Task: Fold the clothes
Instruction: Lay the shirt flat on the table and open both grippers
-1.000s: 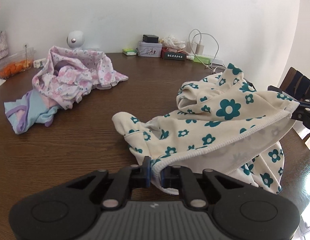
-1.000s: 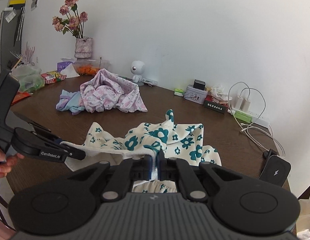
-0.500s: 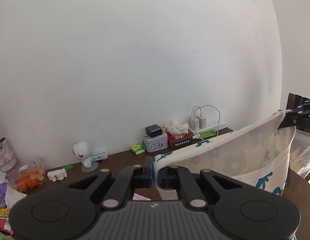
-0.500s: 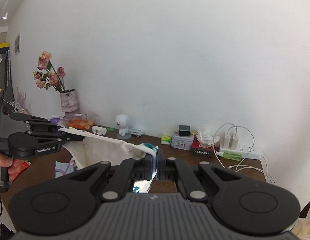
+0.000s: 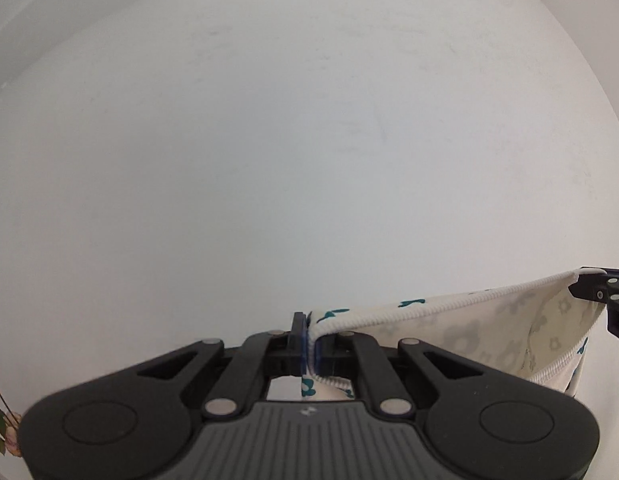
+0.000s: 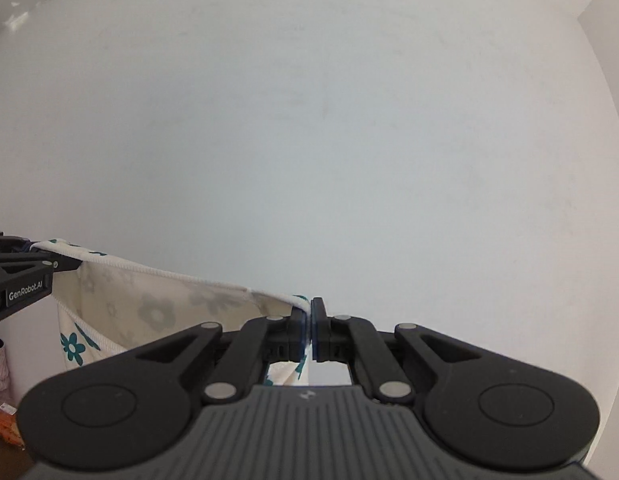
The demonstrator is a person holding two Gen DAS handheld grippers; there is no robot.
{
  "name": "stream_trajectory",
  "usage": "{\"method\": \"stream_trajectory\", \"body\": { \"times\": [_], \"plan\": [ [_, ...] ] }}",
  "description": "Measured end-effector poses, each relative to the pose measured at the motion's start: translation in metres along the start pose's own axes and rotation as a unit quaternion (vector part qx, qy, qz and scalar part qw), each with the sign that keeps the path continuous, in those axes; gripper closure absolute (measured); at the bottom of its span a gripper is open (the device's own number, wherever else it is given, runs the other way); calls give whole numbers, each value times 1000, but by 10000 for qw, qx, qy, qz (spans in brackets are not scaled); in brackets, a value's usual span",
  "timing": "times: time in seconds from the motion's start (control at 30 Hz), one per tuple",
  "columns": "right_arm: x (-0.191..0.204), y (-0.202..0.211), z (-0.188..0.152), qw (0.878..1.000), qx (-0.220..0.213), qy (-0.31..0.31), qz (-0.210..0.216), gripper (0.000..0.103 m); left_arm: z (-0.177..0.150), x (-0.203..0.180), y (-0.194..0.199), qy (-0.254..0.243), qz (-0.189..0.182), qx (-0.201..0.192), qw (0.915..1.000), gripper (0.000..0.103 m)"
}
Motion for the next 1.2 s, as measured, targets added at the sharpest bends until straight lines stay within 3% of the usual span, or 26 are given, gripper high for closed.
{"method": "stream_trajectory", "body": {
  "times": [0.07,0.17,0.33,0.43,0.57,0.7,0.87,1.03,1.1,1.2],
  "plan": [
    [3,12,8,9994,-302,179,-33,101,6,5,17,32,29,-217,9998,100],
    [10,19,-9,9985,-323,428,82,101,-23,8,32,-43,76,-67,9999,100],
    [32,29,-94,9942,39,1035,281,101,-126,-1,47,-548,-161,543,9969,100],
    [44,42,-164,9889,398,1295,610,101,-204,-11,69,-673,-639,1145,9891,100],
    [53,76,-276,9769,1285,1237,1176,101,-311,-29,115,-914,-1252,1925,9690,100],
    [67,126,-385,9559,2156,1265,1540,101,-403,-41,155,-1053,-1711,2700,9417,100],
    [84,197,-457,9372,2804,940,1850,101,-516,-54,205,-1208,-2250,3616,8967,100],
    [92,244,-477,9246,3144,654,2048,101,-555,-48,220,-1126,-2194,3832,8901,100],
    [93,255,-482,9196,3246,600,2131,100,-551,-45,249,-1127,-2168,3861,8895,100],
    [92,256,-489,9071,3491,441,2310,97,-553,-42,256,-1130,-2191,3913,8866,100]
  ]
}}
Point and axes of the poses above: each gripper's, at about its wrist camera, not at the fingertips, and y roughly against the way its jaws point, x to its left, z to its top, the point moved 4 cm from there along -y, roughly the way its jaws point, and after that the axes turned 13 degrees about x, right-handed, at the moved point
